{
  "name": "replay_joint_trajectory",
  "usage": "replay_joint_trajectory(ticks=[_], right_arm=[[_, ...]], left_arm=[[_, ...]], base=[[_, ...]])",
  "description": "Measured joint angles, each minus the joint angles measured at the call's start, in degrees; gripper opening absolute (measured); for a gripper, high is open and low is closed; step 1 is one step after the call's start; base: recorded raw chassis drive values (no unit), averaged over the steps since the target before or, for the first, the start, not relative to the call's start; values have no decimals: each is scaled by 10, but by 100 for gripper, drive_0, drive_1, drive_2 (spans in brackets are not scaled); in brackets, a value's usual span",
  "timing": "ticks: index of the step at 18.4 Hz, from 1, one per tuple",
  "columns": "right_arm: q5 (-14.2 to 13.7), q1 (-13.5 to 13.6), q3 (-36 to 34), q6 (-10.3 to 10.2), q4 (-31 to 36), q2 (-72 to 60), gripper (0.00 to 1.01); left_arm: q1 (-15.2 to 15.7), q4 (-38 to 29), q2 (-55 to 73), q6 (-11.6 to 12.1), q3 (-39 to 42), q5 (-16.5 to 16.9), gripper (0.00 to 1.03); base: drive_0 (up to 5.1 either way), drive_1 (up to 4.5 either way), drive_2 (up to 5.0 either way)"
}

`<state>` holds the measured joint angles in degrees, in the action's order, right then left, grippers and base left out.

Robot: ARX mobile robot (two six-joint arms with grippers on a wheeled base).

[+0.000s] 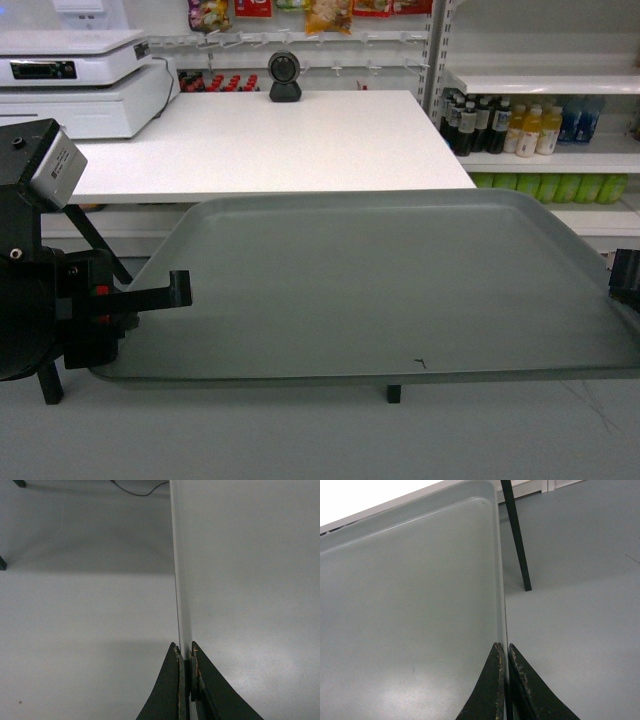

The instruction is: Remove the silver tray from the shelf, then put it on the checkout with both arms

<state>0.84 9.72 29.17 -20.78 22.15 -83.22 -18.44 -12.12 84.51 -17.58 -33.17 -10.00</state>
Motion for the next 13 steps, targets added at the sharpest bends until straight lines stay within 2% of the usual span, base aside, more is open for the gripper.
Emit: replay_joint_trajectory(ticks=[6, 12, 13], right_arm=[[0, 0, 0, 0, 2, 0, 3], [0, 3, 0, -2, 0, -1, 3], [0, 3, 0, -2, 1, -1, 3]], left_arm=[[0, 0, 0, 0, 0, 0, 3], [3, 0, 0, 0, 0, 2, 3], [3, 0, 0, 0, 0, 1, 3]], base=[[-500, 245, 245], [0, 0, 0], [12, 445, -421]])
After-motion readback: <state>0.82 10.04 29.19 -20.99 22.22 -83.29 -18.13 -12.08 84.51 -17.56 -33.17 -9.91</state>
